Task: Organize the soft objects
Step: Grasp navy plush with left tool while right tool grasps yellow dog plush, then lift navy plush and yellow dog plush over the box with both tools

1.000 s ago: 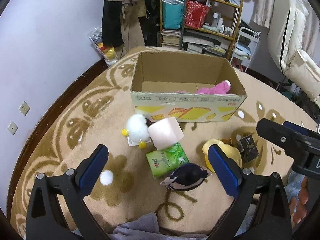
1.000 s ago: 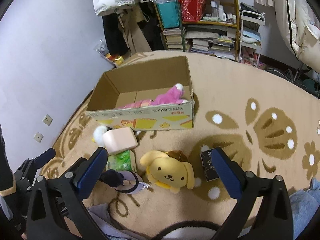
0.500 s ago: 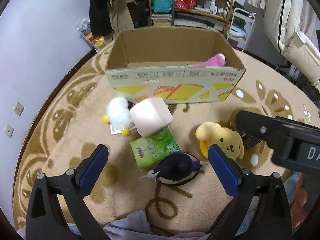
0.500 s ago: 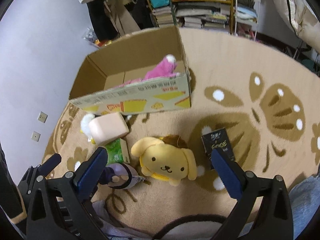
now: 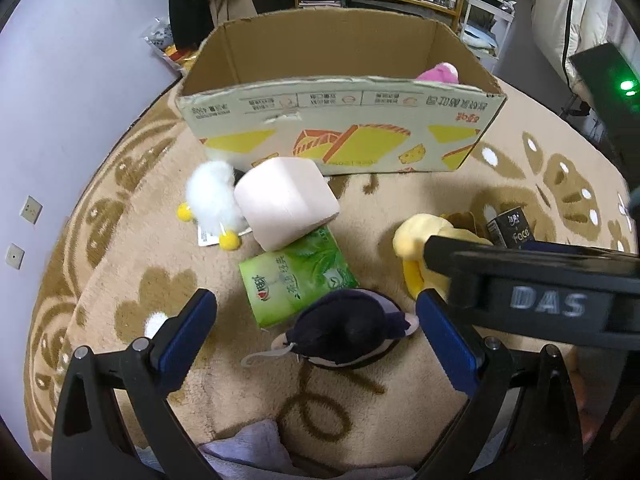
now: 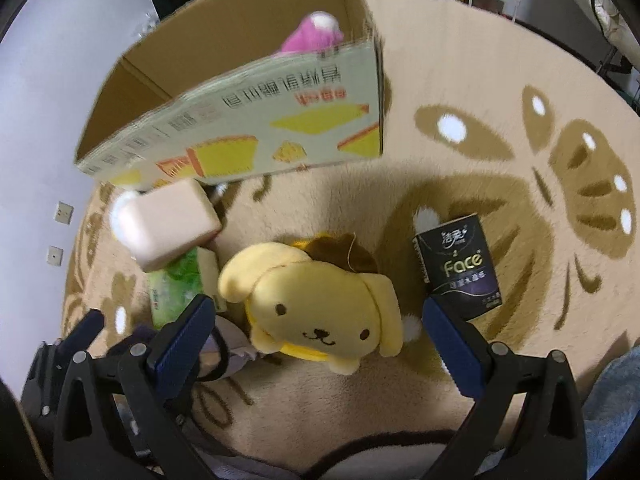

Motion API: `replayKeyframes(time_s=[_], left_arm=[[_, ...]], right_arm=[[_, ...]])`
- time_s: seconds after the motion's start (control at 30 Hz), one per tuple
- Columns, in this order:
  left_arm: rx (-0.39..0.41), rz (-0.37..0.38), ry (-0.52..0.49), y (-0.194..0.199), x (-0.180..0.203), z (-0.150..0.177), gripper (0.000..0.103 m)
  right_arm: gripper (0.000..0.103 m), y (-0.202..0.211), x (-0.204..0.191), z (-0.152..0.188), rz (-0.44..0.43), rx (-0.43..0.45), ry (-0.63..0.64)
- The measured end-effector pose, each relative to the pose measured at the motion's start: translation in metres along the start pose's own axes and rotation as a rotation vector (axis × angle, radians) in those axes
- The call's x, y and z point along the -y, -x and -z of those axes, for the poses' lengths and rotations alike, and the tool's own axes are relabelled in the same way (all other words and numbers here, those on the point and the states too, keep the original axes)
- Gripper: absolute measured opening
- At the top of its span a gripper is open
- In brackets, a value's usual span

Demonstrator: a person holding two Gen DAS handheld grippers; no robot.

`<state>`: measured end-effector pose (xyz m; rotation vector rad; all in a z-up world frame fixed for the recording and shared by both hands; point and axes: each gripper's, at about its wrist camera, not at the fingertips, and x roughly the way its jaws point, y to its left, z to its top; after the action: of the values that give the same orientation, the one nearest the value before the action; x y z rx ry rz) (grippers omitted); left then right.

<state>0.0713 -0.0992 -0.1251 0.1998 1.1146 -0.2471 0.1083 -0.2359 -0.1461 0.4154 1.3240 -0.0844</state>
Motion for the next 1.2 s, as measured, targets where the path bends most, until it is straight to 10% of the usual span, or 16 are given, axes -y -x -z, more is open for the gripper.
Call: replayKeyframes(time_s=[0.47,0.63,1.2], left_arm=[[-0.099,0.078,0.022,-0.023,0.004,0.004,0.068],[-0.089,0.097,0.023,-0.023,0.006,0.006,0.059],[-0.019,0.054,0.050,0.003,-0.010,0.012,0.056]], right_arm=[[0.102,-0.038,-0.004,0.006,0.028,-0.075,0.006],[0.085,-0.045,-0.004,0.008,-0.027,-0.091,-0.001],[0.082,-0.001,-0.009,0.007,-0.076,0.023,0.033]])
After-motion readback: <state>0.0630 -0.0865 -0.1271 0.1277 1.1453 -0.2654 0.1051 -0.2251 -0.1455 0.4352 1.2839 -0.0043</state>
